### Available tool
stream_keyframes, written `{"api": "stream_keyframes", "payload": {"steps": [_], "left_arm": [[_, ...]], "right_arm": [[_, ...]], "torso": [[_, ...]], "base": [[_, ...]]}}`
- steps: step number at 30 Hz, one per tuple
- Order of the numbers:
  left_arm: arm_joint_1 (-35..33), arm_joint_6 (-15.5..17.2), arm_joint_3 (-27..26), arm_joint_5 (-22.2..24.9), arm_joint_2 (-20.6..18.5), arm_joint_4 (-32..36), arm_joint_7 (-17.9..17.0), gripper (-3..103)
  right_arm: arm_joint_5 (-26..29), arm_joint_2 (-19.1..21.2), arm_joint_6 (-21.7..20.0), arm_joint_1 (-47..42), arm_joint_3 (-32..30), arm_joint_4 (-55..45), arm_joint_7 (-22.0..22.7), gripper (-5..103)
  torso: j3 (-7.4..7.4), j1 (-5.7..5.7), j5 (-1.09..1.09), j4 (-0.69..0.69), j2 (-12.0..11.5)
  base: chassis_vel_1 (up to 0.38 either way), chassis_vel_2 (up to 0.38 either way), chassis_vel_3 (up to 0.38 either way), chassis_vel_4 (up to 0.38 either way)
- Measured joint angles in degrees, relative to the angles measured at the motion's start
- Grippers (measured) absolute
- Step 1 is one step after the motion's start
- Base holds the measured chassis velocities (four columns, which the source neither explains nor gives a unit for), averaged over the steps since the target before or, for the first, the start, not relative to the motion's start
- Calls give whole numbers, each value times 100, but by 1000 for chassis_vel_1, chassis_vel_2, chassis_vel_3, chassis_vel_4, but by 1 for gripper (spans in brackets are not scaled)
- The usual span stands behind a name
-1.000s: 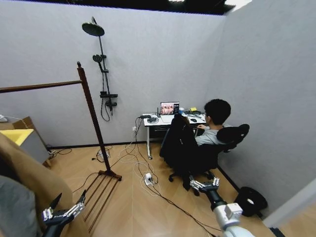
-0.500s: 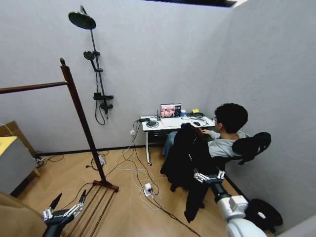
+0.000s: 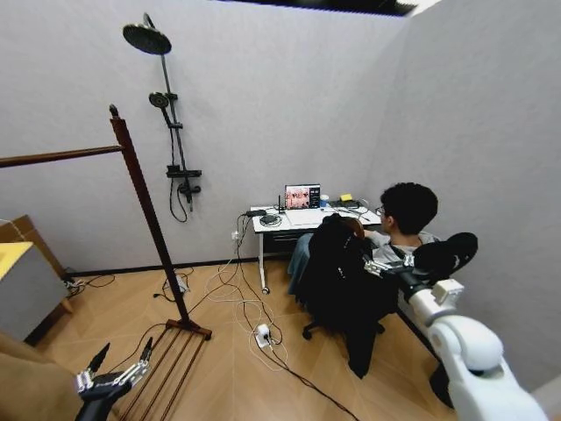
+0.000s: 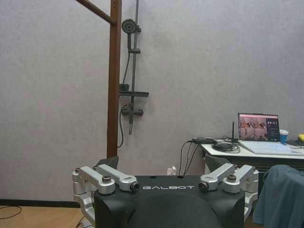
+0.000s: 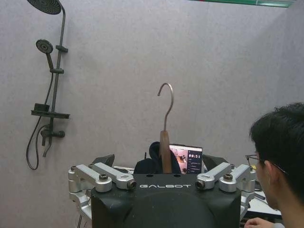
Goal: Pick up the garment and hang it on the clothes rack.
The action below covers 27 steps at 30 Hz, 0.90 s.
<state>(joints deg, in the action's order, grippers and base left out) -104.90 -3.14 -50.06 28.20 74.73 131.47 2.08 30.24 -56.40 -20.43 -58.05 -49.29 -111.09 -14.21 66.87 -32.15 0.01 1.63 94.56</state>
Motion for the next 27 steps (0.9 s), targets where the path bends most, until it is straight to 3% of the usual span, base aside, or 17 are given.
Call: {"api": "stream_keyframes", "payload": {"steps": [10, 14, 27], "left_arm": [[0, 1, 0, 0, 0, 0, -1, 100], [0, 1, 0, 0, 0, 0, -1, 100], [0, 1, 0, 0, 0, 0, 0, 100]], "right_arm": [[280, 647, 52, 981, 412, 1164, -447, 100], [514, 848, 391, 1562, 871, 1818, -1024, 100], [370, 733, 1033, 3025, 2252, 3228, -1338, 100]], "torso": [[0, 1, 0, 0, 0], [0, 1, 0, 0, 0], [0, 1, -2, -1, -1]], "base": [[0, 0, 0, 0], [0, 0, 0, 0], [0, 0, 0, 0]]}}
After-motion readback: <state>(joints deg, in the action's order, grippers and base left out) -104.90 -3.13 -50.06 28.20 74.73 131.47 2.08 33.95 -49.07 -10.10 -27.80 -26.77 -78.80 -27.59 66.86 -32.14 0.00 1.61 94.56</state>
